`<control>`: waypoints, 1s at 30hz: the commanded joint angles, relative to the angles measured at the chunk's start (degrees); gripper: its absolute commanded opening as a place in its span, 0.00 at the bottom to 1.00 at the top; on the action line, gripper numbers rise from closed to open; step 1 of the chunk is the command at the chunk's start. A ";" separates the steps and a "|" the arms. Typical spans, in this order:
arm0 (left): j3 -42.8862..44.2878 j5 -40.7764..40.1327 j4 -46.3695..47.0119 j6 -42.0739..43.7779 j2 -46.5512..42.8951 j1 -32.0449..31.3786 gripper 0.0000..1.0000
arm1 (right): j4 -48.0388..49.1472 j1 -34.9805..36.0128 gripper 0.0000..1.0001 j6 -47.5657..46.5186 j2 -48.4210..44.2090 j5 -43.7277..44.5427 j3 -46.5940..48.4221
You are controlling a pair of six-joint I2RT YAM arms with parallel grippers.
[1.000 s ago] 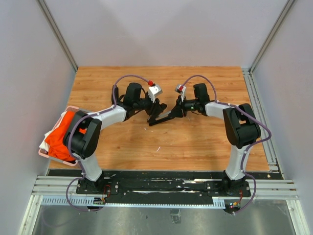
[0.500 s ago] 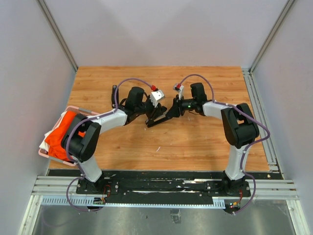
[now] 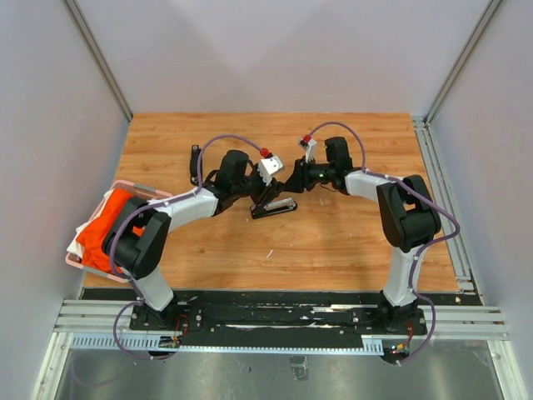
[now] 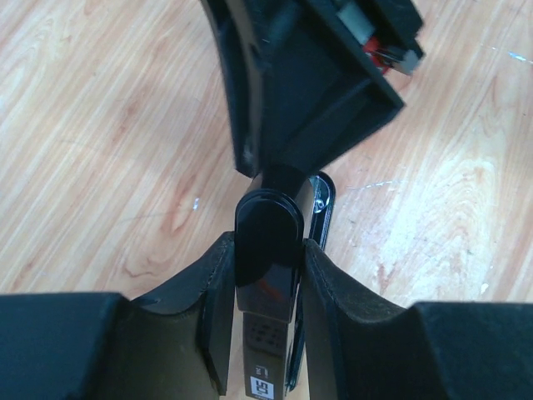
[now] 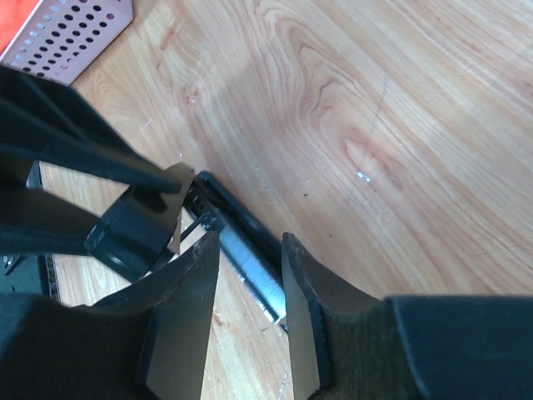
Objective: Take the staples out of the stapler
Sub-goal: Unload the staple at the center of the board.
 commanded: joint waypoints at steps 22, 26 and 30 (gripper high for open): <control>-1.89 -4.26 4.65 -1.38 -2.94 -2.13 0.00 | -11.23 -1.05 0.47 -2.97 -0.85 8.11 1.99; -1.54 -4.04 4.78 -1.82 -2.60 -2.13 0.00 | -12.34 -0.74 0.46 -3.72 -0.06 9.39 1.85; -1.45 -4.83 4.78 -1.92 -2.50 -2.20 0.00 | -12.44 0.10 0.44 -3.89 0.28 8.96 1.89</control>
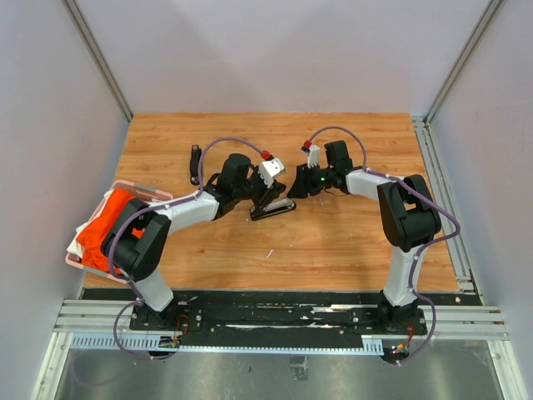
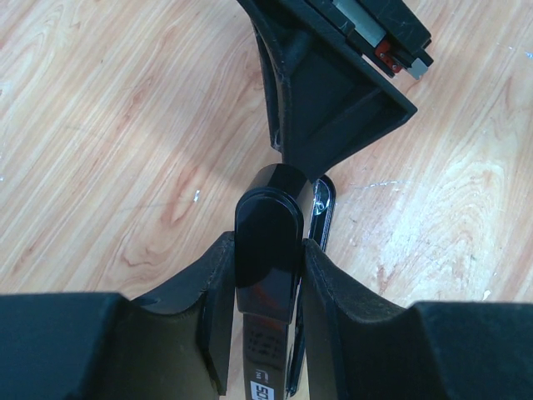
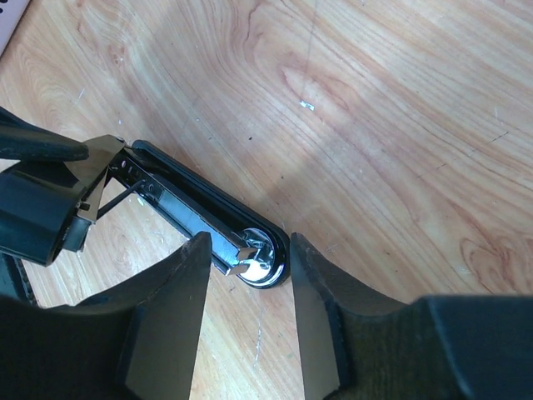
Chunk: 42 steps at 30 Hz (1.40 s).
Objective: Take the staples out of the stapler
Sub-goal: Unload the staple at the center of the board.
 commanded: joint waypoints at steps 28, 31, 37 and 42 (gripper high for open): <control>0.90 -5.15 3.59 0.54 0.78 -3.02 0.01 | -3.75 1.92 0.35 2.52 6.60 1.07 4.85; 0.98 -5.15 3.64 0.32 0.96 -3.13 0.05 | -3.26 1.91 0.34 3.19 7.15 0.52 4.85; 1.33 -5.37 2.98 0.23 1.56 -3.79 0.18 | -2.39 1.93 0.34 3.83 7.37 -0.40 4.68; 1.64 -6.17 2.68 0.32 2.40 -4.20 0.44 | -2.24 1.89 0.34 3.84 7.45 -0.49 4.48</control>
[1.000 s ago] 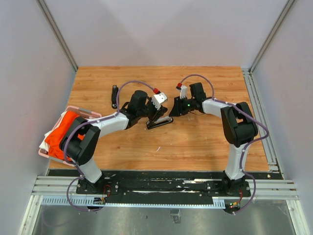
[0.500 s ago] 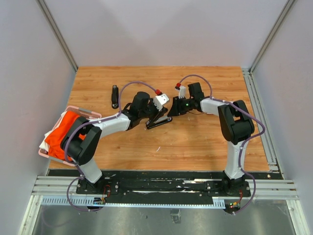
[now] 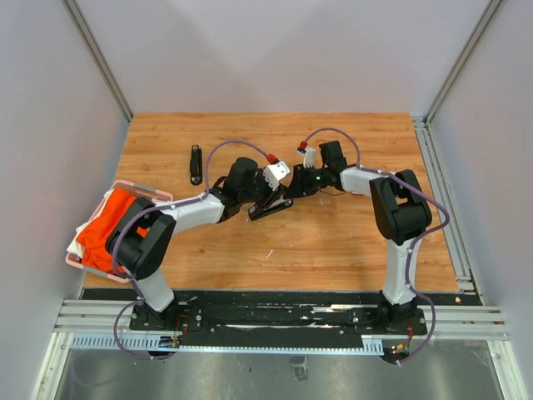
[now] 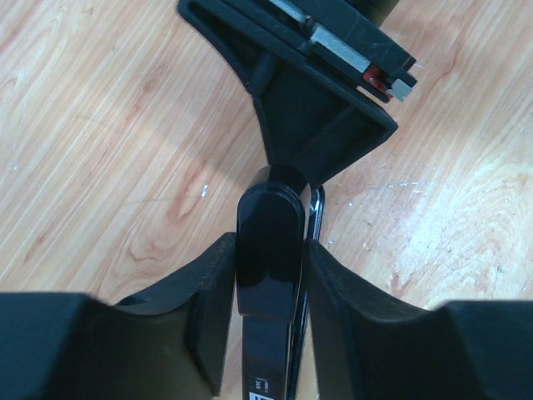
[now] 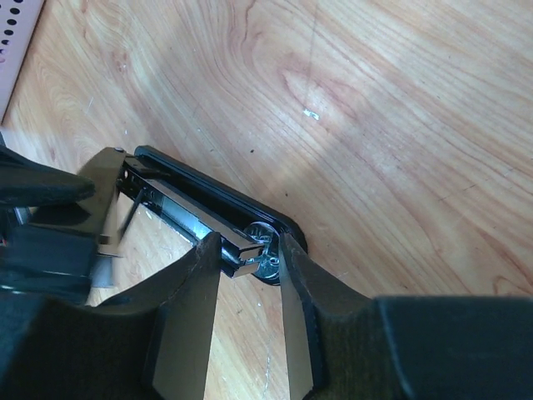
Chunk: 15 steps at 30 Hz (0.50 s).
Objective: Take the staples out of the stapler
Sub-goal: Unload the staple at the center of the board.
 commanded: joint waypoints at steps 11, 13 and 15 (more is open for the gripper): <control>4.96 -0.89 -0.81 -0.12 4.36 -1.99 0.81 | -0.15 1.10 0.34 -0.08 2.25 1.10 0.08; 6.77 -2.00 -2.36 0.29 5.74 -2.16 0.86 | -0.07 1.10 0.34 -0.02 2.31 1.18 -0.02; 8.81 -2.96 -3.82 0.52 7.77 -2.33 0.87 | -0.09 1.11 0.34 -0.02 2.43 1.19 0.09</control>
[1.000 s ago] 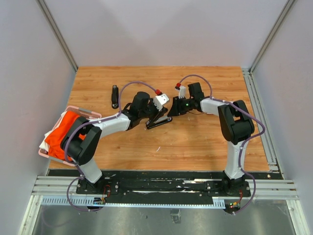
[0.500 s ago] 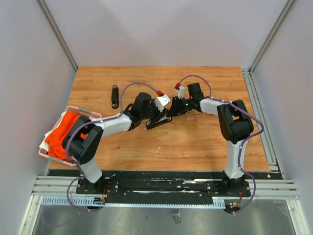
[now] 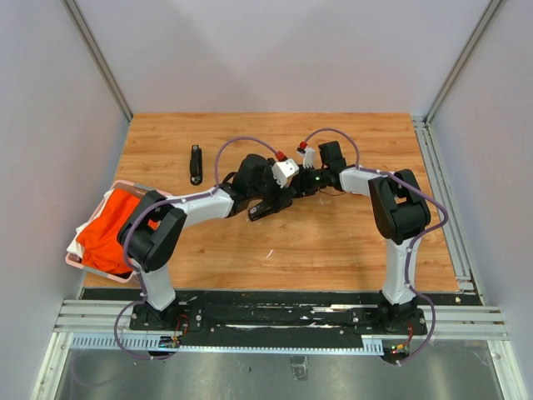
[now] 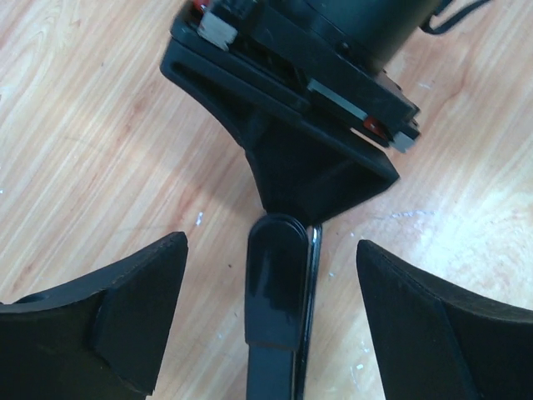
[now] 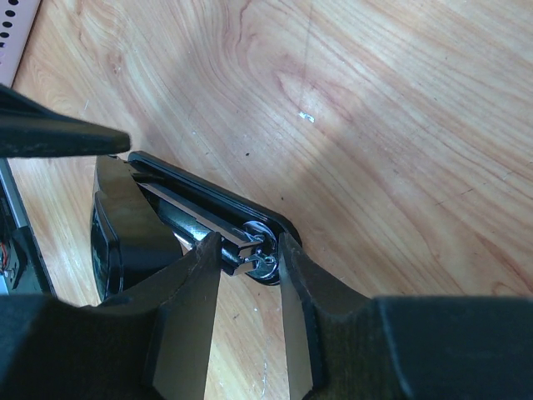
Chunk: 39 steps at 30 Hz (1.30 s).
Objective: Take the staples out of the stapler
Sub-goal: Unload the staple at the center of the board.
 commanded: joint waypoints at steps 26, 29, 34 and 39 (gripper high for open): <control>7.62 -1.05 -7.89 2.05 2.06 -0.80 0.09 | -2.36 0.89 0.34 -1.83 2.29 4.62 -0.74; 6.36 -1.56 -7.41 1.98 -0.73 -0.69 0.07 | -2.54 0.89 0.34 -1.84 2.60 5.67 -0.95; 3.79 -1.98 -6.94 2.11 -4.92 -0.45 0.03 | -2.73 0.67 0.34 -1.66 3.12 6.84 -1.01; 0.76 -2.26 -7.76 2.68 -9.07 0.49 0.00 | -2.88 0.23 0.34 -1.57 3.25 8.08 -1.28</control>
